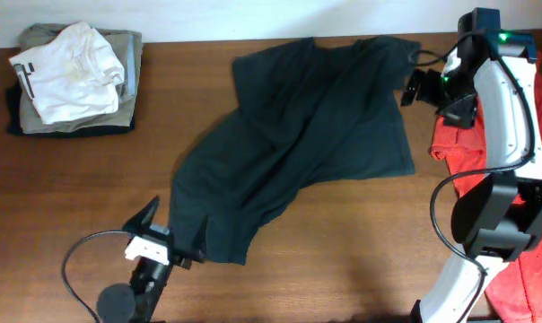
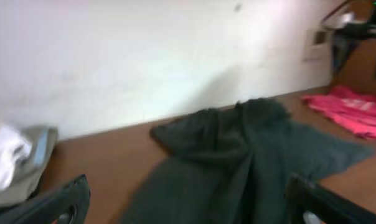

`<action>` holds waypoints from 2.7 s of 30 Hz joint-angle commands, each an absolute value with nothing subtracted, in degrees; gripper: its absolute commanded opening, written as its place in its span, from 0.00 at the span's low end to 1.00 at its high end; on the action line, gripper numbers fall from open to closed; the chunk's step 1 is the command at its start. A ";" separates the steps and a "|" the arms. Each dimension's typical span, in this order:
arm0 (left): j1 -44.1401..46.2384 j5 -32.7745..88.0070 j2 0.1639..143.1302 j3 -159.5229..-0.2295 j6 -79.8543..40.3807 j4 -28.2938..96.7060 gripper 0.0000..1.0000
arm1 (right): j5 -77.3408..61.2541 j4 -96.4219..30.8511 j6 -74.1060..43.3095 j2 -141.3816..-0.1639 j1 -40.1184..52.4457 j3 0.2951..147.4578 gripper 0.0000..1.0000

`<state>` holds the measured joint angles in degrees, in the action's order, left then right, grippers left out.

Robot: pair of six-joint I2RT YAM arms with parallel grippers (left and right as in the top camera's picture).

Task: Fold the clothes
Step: 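Grasp the shirt's lower left corner with left gripper, right gripper grasps right edge, then lift the shirt high with both grippers and shake it out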

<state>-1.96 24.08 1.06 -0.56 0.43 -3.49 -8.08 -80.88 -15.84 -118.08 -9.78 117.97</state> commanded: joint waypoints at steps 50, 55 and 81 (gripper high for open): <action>-2.31 1.08 92.01 -40.42 -19.86 44.56 0.25 | -2.90 -64.05 -20.36 -105.34 -11.05 84.42 0.99; -2.31 1.08 91.98 -40.42 -19.88 44.49 0.07 | -1.80 -60.93 -22.55 -105.43 -13.78 82.48 0.83; -2.31 2.28 88.47 -52.29 -19.77 55.59 0.01 | -7.51 -51.35 -27.05 -110.37 -11.75 76.55 0.04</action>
<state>-2.22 3.03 90.65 -45.80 -19.75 52.60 -7.53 -47.83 -26.04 -113.10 -11.60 73.32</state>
